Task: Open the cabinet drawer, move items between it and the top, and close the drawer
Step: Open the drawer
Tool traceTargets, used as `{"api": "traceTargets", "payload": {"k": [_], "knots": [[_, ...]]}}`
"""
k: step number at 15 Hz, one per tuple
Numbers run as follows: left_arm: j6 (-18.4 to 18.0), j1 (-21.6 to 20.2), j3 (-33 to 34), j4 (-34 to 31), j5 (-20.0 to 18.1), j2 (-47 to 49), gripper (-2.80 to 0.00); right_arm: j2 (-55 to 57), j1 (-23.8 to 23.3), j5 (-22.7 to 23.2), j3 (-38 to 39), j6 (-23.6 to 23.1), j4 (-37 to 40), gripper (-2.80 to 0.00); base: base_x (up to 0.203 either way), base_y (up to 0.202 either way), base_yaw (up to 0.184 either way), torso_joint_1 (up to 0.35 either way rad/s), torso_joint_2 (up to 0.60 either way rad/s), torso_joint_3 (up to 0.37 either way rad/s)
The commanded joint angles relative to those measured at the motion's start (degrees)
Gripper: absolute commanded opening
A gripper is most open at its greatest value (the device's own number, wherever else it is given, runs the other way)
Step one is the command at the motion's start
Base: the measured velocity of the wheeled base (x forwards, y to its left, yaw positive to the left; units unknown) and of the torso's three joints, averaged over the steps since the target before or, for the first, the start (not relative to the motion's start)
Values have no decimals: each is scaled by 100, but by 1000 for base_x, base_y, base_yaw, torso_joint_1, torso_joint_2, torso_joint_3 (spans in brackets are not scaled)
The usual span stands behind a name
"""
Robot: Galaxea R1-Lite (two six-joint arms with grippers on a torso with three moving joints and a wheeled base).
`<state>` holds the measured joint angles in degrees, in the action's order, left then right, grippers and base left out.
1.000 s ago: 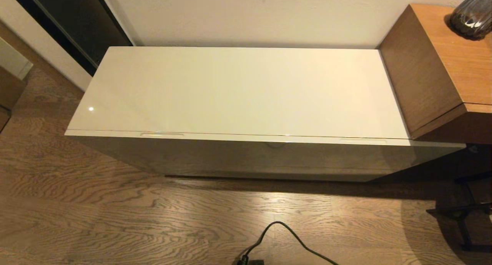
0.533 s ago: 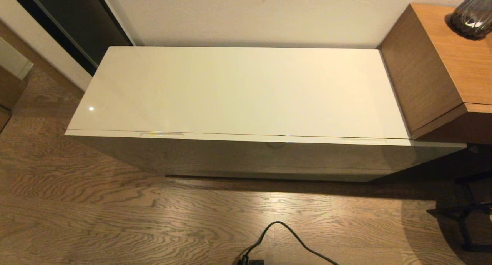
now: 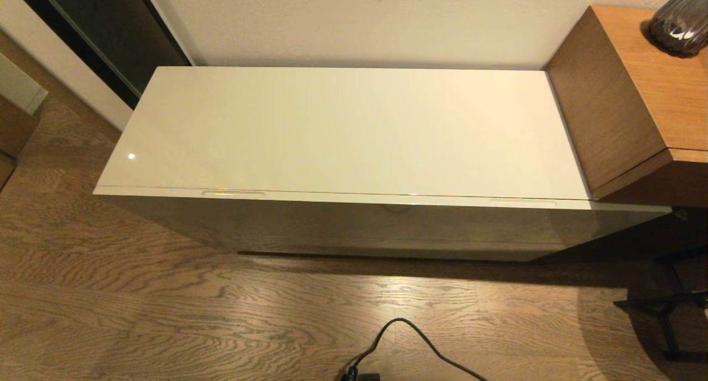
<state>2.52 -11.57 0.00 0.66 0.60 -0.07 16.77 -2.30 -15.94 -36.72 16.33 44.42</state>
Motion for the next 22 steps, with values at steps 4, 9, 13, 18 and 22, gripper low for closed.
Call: {"api": "traceTargets", "payload": {"k": [4, 9, 13, 18, 22], "knots": [[3, -3, 9, 4, 2, -222, -280, -1472, 219, -28, 1378, -850, -1115, -280, 0, 0, 0, 0, 0, 0], [3, -3, 9, 4, 2, -222, -280, -1680, 221, 999, 3629, -1478, -5494, -280, 0, 0, 0, 0, 0, 0], [3, -3, 9, 4, 2, -222, -280, -1678, 221, 1521, 3653, -1658, -4273, -280, 0, 0, 0, 0, 0, 0], [3, -3, 9, 4, 2, -222, -280, -1677, 221, 1594, 3660, -1841, -4427, -280, 0, 0, 0, 0, 0, 0], [3, -3, 9, 4, 2, -222, -280, -1165, 223, 1696, 2164, -1649, -3359, -280, 0, 0, 0, 0, 0, 0]]}}
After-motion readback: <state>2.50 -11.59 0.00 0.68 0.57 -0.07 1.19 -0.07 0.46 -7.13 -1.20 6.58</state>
